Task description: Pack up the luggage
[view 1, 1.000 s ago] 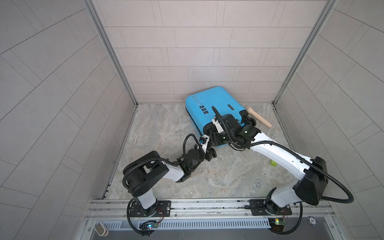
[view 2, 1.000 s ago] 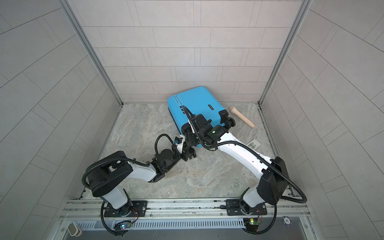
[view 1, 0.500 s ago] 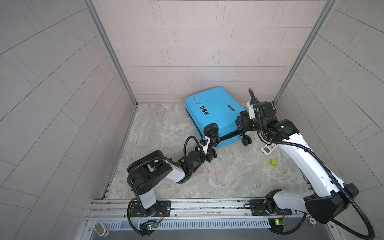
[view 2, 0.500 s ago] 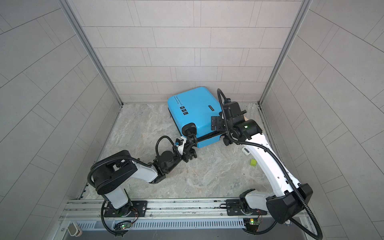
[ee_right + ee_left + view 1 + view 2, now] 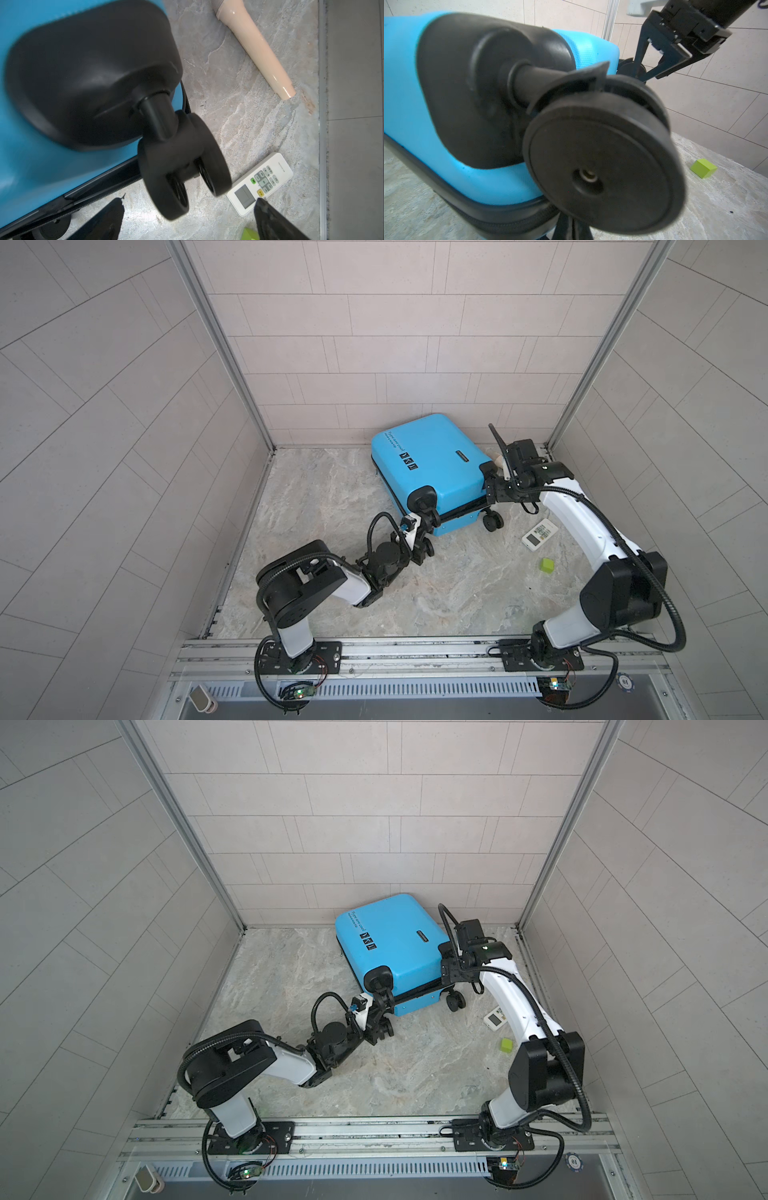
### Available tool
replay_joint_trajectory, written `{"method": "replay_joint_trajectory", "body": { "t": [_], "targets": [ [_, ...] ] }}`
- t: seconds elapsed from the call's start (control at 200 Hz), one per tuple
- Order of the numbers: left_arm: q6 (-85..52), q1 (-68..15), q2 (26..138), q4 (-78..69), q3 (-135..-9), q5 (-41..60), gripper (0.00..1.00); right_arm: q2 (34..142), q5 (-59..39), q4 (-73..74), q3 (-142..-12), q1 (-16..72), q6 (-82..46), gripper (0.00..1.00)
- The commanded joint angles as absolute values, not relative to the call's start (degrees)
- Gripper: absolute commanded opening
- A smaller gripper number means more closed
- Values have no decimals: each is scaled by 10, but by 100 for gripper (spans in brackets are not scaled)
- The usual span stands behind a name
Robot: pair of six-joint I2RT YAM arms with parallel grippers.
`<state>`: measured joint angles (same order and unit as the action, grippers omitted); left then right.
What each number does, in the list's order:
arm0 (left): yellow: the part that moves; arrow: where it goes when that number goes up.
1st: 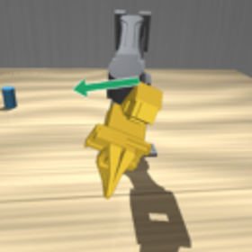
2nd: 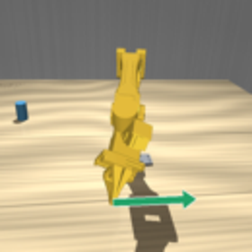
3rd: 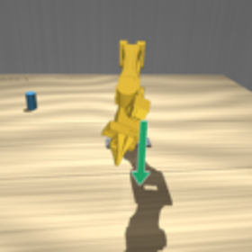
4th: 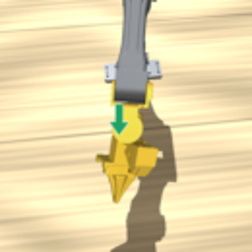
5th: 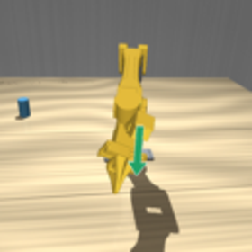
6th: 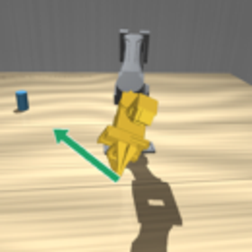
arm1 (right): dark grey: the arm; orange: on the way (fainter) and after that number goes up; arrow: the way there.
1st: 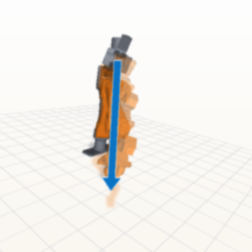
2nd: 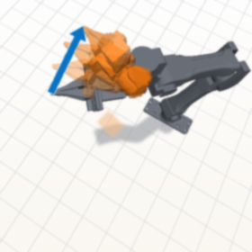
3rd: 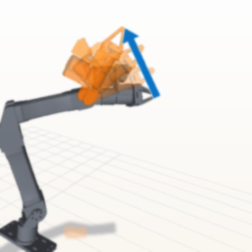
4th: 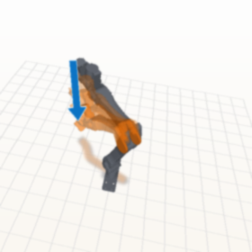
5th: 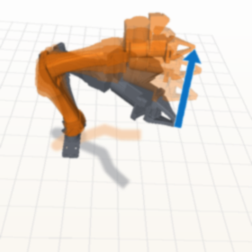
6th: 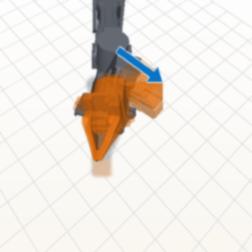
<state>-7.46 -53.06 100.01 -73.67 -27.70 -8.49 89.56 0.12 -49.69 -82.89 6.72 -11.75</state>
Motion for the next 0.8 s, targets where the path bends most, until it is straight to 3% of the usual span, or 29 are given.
{"method": "replay_joint_trajectory", "body": {
  "t": [0.0, 0.375, 0.52, 0.731, 0.796],
  "targets": [
    [-68, -536, 1002, -761, -284, -80, 0, 917, -32, -495, -852, 46, -90, 99],
    [-65, -535, 1007, -761, -292, -89, 0, 939, -126, -452, -860, 36, -76, 76],
    [-65, -535, 1002, -761, -289, -95, 0, 936, -150, -450, -862, 36, -76, 54],
    [-52, -536, 989, -761, -285, -110, 0, 925, -166, -457, -851, 57, -84, 0],
    [-46, -537, 981, -761, -282, -117, 0, 911, -162, -458, -843, 74, -90, 0]
  ]
}}
